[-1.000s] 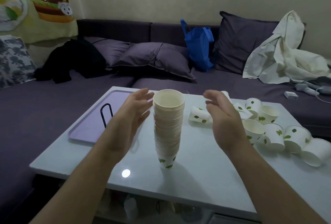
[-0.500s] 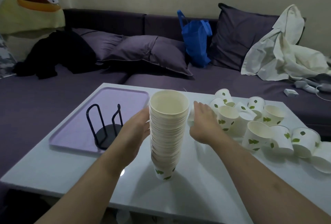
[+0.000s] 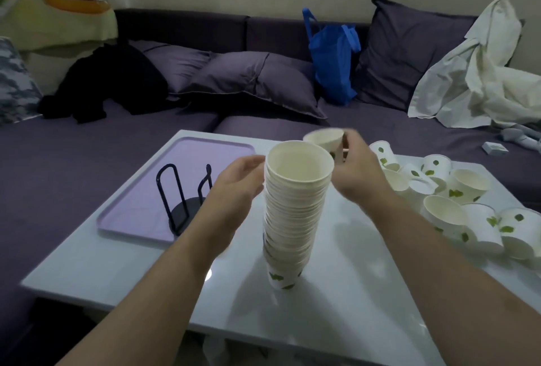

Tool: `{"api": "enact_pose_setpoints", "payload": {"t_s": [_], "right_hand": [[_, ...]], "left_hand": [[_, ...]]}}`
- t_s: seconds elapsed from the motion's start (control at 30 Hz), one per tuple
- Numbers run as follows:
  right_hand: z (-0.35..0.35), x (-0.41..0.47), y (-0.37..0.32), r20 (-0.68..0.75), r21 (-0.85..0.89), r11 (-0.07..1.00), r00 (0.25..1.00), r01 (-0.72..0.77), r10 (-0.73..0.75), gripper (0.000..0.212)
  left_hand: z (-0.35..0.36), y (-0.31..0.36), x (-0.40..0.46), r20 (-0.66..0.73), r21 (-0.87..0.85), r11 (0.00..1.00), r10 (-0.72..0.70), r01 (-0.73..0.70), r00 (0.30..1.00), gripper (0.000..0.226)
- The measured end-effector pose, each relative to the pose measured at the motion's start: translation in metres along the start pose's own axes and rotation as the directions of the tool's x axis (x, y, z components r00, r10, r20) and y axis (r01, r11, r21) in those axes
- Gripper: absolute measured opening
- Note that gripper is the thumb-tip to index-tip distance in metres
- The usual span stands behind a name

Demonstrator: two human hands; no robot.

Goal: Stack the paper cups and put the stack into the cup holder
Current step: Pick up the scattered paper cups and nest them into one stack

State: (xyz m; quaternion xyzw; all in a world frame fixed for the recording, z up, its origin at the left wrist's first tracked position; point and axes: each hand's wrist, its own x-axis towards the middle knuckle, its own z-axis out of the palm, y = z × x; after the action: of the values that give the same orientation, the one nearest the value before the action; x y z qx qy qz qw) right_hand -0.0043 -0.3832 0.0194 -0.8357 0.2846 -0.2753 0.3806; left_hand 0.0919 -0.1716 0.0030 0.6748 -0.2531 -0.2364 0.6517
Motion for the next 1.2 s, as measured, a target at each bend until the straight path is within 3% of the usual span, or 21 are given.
{"api": "enact_pose_setpoints", "payload": {"t_s": [0.13,0.23,0.4,0.57,0.67,0.77,0.83,0.9,1.07,1.2], "right_hand": [[-0.04,-0.029,-0.069,-0.101,0.243,0.939,0.969,0.246,-0.228,0.054],[-0.058,-0.051,-0.102,-0.141,0.303,0.863,0.915,0.404,-0.379,0.057],[-0.063,-0.078,-0.126,-0.004,0.405,0.794,0.869,0.454,-0.495,0.056],[-0.082,-0.089,-0.12,0.136,0.42,0.799,0.841,0.43,-0.524,0.063],[-0.093,-0.09,-0.1,-0.004,0.28,0.886,0.923,0.371,-0.385,0.053],[-0.102,-0.091,-0.06,-0.2,-0.026,0.992,0.971,0.125,-0.128,0.038],[-0.112,-0.094,-0.023,-0.252,-0.255,0.96,0.966,-0.118,0.052,0.039],[-0.118,-0.097,0.015,-0.217,-0.436,0.858,0.957,-0.273,0.194,0.044],[-0.112,-0.098,0.08,-0.085,-0.581,0.728,0.917,-0.364,0.39,0.028],[-0.108,-0.101,0.094,-0.107,-0.57,0.748,0.934,-0.339,0.341,0.006]], "left_hand": [[0.004,0.05,-0.011,-0.15,-0.01,0.968,0.247,-0.251,0.957,0.033],[0.006,0.089,-0.027,-0.146,0.03,0.91,0.413,-0.413,0.899,0.047],[0.011,0.12,-0.057,0.01,0.101,0.822,0.563,-0.561,0.827,0.079],[0.014,0.129,-0.077,-0.013,0.123,0.783,0.616,-0.61,0.788,0.069],[0.015,0.127,-0.082,-0.056,0.092,0.81,0.585,-0.58,0.809,0.075],[0.021,0.121,-0.085,-0.025,0.158,0.81,0.576,-0.565,0.817,0.075],[0.024,0.115,-0.083,-0.012,0.199,0.82,0.549,-0.536,0.836,0.074],[0.026,0.109,-0.081,0.002,0.27,0.821,0.521,-0.502,0.853,0.075],[0.03,0.098,-0.079,-0.014,0.416,0.82,0.439,-0.394,0.898,0.064],[0.033,0.094,-0.079,-0.033,0.416,0.854,0.359,-0.314,0.933,0.061]]}}
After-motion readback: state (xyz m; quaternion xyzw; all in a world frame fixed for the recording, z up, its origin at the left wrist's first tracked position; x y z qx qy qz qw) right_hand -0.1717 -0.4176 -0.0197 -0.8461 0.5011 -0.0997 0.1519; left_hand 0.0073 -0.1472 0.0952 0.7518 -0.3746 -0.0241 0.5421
